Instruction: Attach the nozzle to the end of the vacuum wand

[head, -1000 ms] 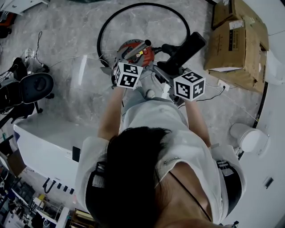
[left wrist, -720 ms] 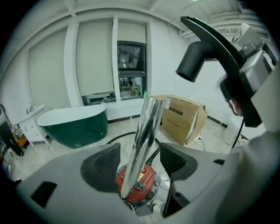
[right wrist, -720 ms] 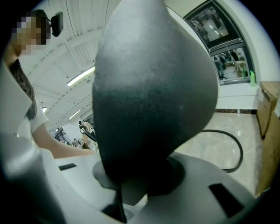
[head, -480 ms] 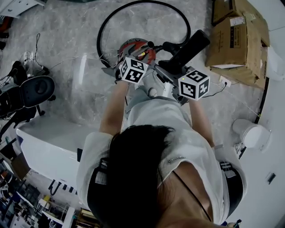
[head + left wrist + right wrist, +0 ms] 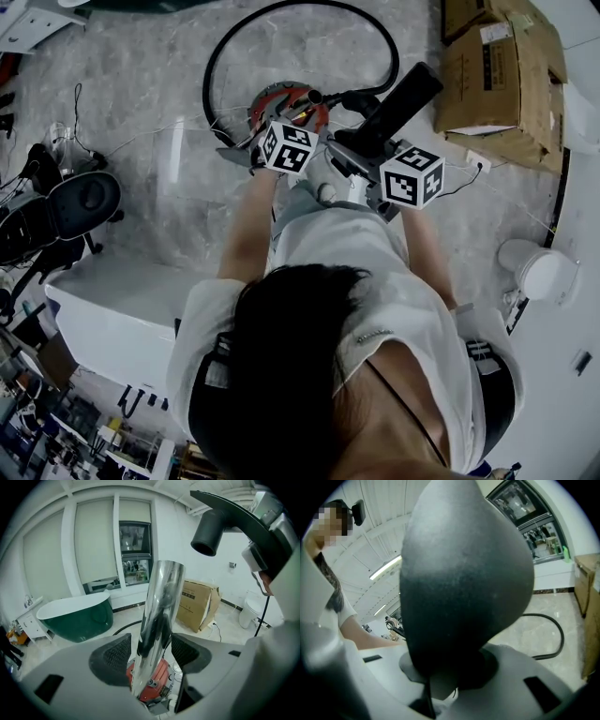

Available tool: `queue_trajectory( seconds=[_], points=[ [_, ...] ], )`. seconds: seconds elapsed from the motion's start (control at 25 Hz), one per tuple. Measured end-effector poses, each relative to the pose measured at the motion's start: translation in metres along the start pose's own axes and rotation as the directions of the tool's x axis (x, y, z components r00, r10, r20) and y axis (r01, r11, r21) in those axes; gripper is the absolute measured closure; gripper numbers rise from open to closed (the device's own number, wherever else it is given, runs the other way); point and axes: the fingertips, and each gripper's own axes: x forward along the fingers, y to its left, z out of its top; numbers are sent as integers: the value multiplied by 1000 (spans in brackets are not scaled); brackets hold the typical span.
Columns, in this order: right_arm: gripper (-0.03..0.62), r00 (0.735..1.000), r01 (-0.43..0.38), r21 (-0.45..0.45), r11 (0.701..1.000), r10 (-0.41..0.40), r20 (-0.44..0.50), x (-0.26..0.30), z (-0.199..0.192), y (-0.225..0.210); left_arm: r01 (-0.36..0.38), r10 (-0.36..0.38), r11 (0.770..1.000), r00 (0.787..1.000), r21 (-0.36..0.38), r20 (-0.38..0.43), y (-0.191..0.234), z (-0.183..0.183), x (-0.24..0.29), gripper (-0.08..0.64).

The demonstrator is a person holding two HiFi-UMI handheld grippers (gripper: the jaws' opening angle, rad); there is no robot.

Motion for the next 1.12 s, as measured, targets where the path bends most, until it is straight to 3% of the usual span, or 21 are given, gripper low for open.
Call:
queue_trajectory(
  seconds=[0.24, 0.48, 0.88, 1.0, 1.12],
  points=[
    [492, 1000, -17, 20, 1000, 17, 2, 0, 3, 1, 13, -13, 1000, 1000, 6, -12, -2, -2, 9, 294],
    [492, 999, -41, 30, 999, 42, -15, 0, 4, 3, -19, 18, 999, 1000, 44, 21, 2, 1, 11, 408],
    [492, 996, -80, 64, 995, 81, -21, 2, 3, 4, 2, -5, 998, 999, 66, 40, -2, 2, 12, 416],
    [492, 987, -156, 126, 980, 158, -6, 6, 8, 5, 24, -27, 997, 999, 75, 41, -1, 2, 12, 416],
    [492, 958, -287, 201, 936, 286, 36, 5, 17, 16, 34, -37, 996, 998, 85, 41, -2, 1, 10, 417]
  ],
)
